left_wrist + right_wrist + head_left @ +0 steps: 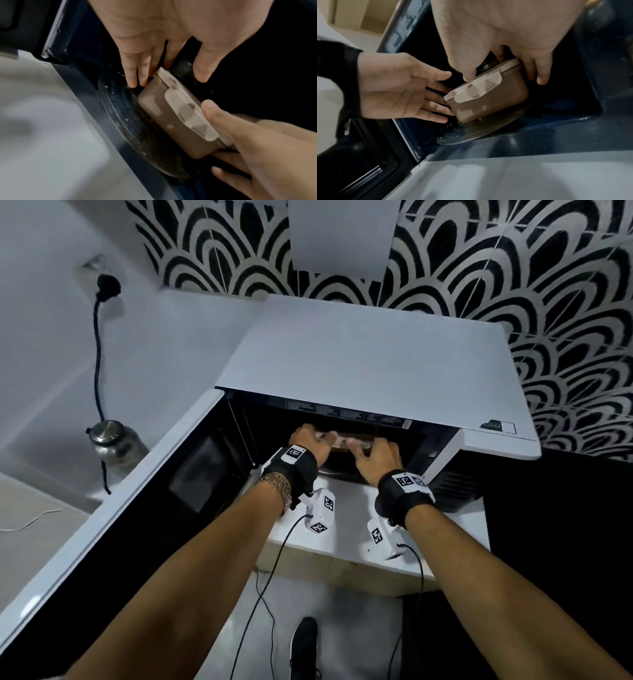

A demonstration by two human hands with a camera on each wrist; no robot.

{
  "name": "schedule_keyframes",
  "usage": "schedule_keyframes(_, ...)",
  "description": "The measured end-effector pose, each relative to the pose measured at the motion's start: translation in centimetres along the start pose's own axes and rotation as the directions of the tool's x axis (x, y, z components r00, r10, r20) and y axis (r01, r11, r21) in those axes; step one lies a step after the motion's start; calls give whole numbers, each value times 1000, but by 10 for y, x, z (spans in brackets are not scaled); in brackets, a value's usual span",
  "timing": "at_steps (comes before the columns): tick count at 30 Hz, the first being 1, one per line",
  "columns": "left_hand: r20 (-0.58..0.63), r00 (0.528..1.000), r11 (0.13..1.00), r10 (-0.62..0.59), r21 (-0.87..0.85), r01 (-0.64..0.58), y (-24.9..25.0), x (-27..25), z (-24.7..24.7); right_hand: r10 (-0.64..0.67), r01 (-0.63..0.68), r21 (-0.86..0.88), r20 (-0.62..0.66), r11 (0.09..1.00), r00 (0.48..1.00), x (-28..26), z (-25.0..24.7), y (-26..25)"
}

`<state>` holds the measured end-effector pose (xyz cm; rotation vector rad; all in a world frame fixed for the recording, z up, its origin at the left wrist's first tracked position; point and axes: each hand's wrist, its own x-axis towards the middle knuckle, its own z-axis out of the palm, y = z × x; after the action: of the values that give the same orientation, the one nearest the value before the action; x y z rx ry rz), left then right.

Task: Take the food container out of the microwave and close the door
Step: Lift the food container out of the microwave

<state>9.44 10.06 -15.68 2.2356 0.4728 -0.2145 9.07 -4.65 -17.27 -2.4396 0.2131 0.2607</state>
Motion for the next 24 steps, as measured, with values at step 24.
schedule_keyframes(24, 92, 966, 829, -241, -499, 254, -16, -8, 4, 197, -135, 416, -111, 899, 974, -18, 1, -7)
